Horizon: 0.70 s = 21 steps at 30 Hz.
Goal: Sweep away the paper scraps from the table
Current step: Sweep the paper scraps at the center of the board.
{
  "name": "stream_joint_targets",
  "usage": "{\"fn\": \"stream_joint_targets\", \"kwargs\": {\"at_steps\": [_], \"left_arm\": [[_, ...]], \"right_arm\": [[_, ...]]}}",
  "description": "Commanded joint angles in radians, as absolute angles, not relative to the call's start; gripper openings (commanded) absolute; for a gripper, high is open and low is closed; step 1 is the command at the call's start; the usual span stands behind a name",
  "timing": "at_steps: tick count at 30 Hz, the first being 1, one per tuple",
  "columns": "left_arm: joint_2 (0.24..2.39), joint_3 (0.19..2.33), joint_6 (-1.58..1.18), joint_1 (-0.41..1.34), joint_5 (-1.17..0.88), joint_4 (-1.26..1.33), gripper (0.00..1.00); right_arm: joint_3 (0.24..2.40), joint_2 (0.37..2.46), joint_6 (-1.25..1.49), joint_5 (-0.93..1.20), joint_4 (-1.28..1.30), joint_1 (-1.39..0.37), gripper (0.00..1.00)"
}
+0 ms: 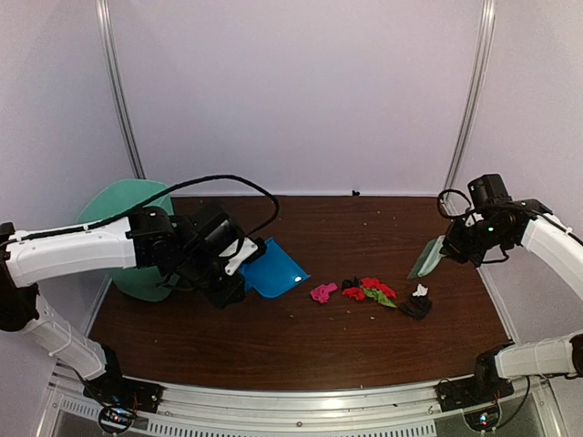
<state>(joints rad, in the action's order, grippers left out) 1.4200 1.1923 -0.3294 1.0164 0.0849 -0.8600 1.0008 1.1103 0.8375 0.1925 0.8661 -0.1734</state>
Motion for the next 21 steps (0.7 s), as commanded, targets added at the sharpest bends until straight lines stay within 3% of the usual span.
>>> {"fn": "stream_joint_targets", "kwargs": {"at_steps": [1, 21], "left_arm": [[1.444, 1.174, -0.251, 1.018, 0.08, -0.827, 0.0], [1.626, 1.187, -0.135, 1.016, 0.042, -0.893, 0.0]], "right_arm": [[1.075, 1.161, 0.674, 0.16, 0.856, -0.199, 0.0], [1.233, 1.445, 0.473, 0.005, 0.946, -0.421, 0.0]]}}
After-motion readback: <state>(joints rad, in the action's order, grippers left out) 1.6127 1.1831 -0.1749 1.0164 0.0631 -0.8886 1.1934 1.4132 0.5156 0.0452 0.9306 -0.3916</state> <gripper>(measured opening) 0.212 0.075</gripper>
